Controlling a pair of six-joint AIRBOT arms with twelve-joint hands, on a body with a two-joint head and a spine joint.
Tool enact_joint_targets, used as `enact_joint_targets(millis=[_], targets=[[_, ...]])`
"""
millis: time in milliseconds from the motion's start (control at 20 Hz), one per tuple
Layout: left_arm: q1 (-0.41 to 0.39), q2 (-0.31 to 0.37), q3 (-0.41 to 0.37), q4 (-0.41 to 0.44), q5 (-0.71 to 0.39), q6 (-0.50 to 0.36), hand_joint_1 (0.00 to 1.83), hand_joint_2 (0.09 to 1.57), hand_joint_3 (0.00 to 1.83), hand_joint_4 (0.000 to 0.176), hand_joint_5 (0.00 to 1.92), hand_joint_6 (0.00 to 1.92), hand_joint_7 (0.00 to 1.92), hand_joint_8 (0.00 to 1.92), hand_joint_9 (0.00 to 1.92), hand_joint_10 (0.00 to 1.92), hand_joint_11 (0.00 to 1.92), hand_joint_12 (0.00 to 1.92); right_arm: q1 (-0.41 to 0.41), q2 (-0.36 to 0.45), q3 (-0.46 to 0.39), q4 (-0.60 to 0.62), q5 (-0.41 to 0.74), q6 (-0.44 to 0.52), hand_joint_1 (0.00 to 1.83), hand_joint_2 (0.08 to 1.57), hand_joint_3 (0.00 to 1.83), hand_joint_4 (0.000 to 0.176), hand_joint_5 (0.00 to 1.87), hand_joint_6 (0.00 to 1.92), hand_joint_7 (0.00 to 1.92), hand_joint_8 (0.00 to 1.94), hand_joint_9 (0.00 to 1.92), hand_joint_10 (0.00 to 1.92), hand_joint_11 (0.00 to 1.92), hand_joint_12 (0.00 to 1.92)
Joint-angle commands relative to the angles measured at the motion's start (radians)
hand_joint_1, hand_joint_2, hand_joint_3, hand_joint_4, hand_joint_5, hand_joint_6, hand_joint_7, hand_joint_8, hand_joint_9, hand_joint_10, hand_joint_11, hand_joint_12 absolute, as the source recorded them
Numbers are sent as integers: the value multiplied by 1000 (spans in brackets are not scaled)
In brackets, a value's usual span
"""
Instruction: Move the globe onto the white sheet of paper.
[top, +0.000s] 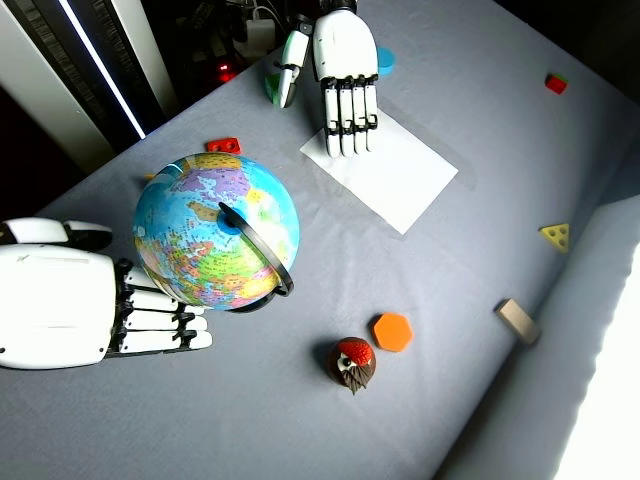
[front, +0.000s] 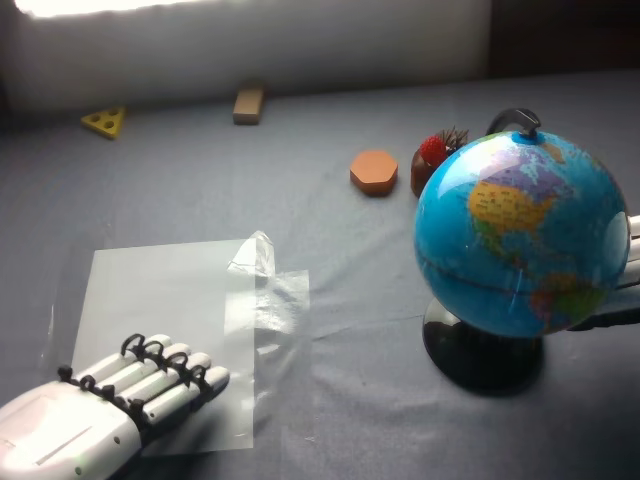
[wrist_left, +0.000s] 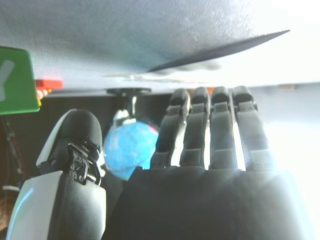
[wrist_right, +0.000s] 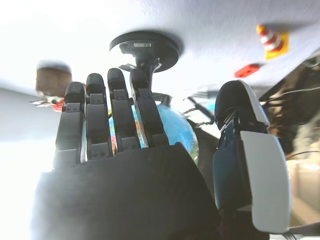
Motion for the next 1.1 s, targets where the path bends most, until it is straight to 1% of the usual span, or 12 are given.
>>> enact_joint_targets(millis=[0, 100, 250, 350, 400, 450, 500, 600, 750, 950, 1050], targets=[[-3, 3, -2, 19, -106, -10, 0, 1243, 1, 0, 66, 2, 43, 2, 13, 1, 0, 0, 10, -4, 17, 39, 31, -4, 20, 1156, 0, 0, 212, 6, 205, 2, 144, 4, 0, 117], [-2, 7, -1, 19, -106, -15, 0, 1243, 1, 0, 67, 2, 45, 2, 13, 1, 0, 0, 4, -20, 40, 40, 51, -19, 20, 1156, 0, 0, 214, 6, 205, 2, 144, 4, 0, 118], [1, 11, -3, 13, -106, -17, 0, 1243, 1, 0, 70, 3, 45, 2, 13, 1, 0, 0, -36, -48, 61, 50, 83, -91, 21, 1157, 1, 0, 213, 5, 205, 2, 143, 3, 0, 115], [2, 13, -3, 14, -106, -17, 0, 1243, 1, 0, 70, 3, 45, 2, 14, 1, 0, 0, -48, -68, 65, 50, 80, -116, 21, 1157, 1, 0, 213, 5, 205, 1, 143, 3, 0, 113], [3, 14, -2, 14, -106, -17, 0, 1243, 1, 0, 70, 3, 45, 2, 14, 2, 0, 0, -53, -76, 62, 60, 68, -157, 19, 1157, 1, 0, 218, 7, 212, 4, 152, 7, 0, 115], [4, 14, 1, 13, -106, -17, 0, 1243, 1, 0, 70, 3, 45, 2, 16, 2, 0, 0, -59, -86, 62, 95, 60, -213, 20, 1157, 1, 0, 216, 6, 213, 4, 154, 7, 0, 117], [3, 13, 4, 11, -105, -17, 0, 1243, 1, 0, 70, 3, 45, 1, 16, 2, 0, 0, -62, -93, 63, 109, 49, -238, 20, 1157, 1, 0, 216, 6, 213, 4, 154, 7, 0, 119], [2, 16, 5, 5, -103, -22, 1, 1244, 1, 0, 70, 2, 45, 1, 16, 2, 0, 0, -60, -102, 63, 109, 47, -237, 20, 1157, 1, 0, 213, 4, 212, 3, 151, 5, 0, 119], [3, 21, 9, 40, -115, -29, 0, 1243, 1, 0, 71, 2, 49, 3, 17, 2, 0, 0, -59, -117, 68, 109, 45, -232, 20, 1157, 1, 0, 211, 3, 214, 4, 145, 2, 0, 116], [9, 24, 10, 43, -114, -44, 0, 1243, 0, 0, 74, 4, 53, 3, 19, 3, 0, 0, -66, -164, 99, 109, 41, -226, 22, 1156, 0, 0, 212, 2, 209, 1, 138, 0, 0, 113], [8, 24, 8, 43, -114, -44, 0, 1243, 0, 0, 75, 3, 48, 1, 19, 3, 0, 0, -74, -180, 105, 107, 39, -234, 21, 1156, 0, 0, 211, 2, 209, 3, 136, 6, 0, 79]])
